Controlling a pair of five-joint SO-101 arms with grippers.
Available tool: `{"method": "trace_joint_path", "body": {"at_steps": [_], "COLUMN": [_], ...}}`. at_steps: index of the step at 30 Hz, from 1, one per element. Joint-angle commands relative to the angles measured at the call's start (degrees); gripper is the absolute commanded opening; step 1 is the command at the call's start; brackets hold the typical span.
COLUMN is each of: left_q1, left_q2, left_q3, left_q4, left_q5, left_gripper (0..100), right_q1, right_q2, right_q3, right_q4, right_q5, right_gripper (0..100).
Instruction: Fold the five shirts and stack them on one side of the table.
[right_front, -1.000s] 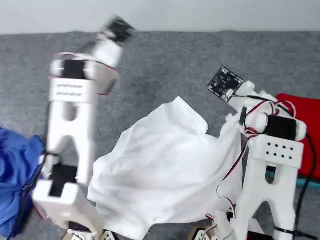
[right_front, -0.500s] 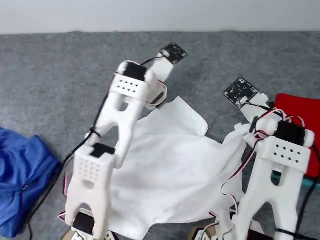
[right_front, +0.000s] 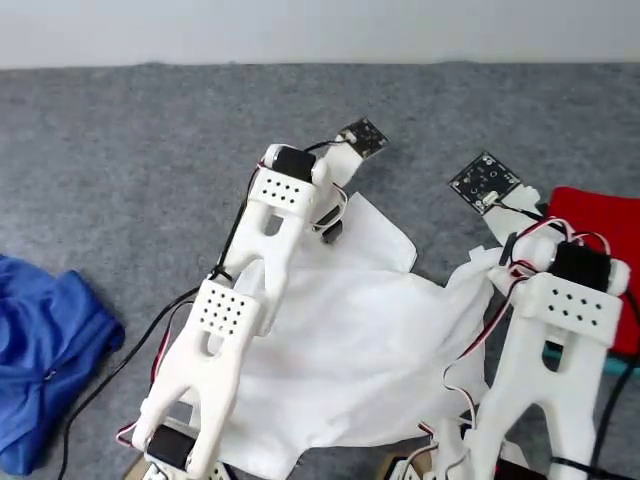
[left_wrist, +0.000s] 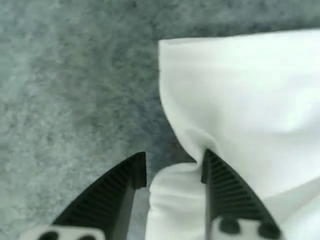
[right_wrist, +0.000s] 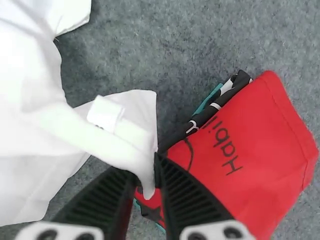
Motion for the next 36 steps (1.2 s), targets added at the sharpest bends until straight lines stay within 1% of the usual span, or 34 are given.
{"method": "trace_joint_path", "body": {"at_steps": [1,3,4,7,9,11,17,19,21,24,27,29,34,36], "left_q1": [0.6,0.2,0.0,-1.1,-1.8,-2.0,-1.7,-1.8,-2.0,-2.0,-2.0,-2.0,-2.1,-3.6], "left_q2": [0.2,-0.7,-1.2,-4.8,-9.1,-14.2,-31.1,-35.5,-38.5,-40.6,-41.5,-42.0,-42.1,-41.7], "left_q3": [-2.0,-1.0,-0.5,2.2,6.4,13.4,43.6,50.6,54.7,55.7,53.9,52.4,47.3,45.1], "left_q4": [3.3,3.3,3.3,3.4,3.4,3.4,3.3,2.4,1.5,1.8,1.8,1.8,2.5,1.8], "left_q5": [-1.7,-2.2,-2.2,-1.9,-1.9,-1.9,-2.3,-2.4,-2.0,-1.5,2.6,4.4,5.3,6.9], "left_gripper": [12,4,1,1,1,1,1,1,2,5,14,18,18,18], "right_q1": [0.5,0.5,0.5,0.5,0.5,0.5,0.1,0.1,0.0,0.0,-0.3,-0.7,-0.7,-0.7], "right_q2": [-0.5,-0.5,-0.5,-0.5,-0.5,-0.5,-0.5,-0.5,-0.5,-0.5,-0.5,-0.5,-0.5,-0.5], "right_q3": [-0.6,-0.6,-0.6,-0.7,-0.8,-0.8,-0.8,-0.8,-0.7,-0.7,-0.6,-0.5,-0.5,-0.5], "right_q4": [0.5,0.5,0.5,0.5,0.5,0.4,0.3,0.4,0.4,0.4,0.4,0.5,0.5,0.5], "right_q5": [-0.5,-0.5,-0.5,-0.5,-0.4,-0.4,-0.3,-0.3,-0.3,-0.2,-0.2,-0.2,-0.2,-0.2], "right_gripper": [1.0,1.0,1.0,1.0,1.0,1.0,1.0,1.0,1.0,1.0,1.0,1.0,1.0,1.0]}}
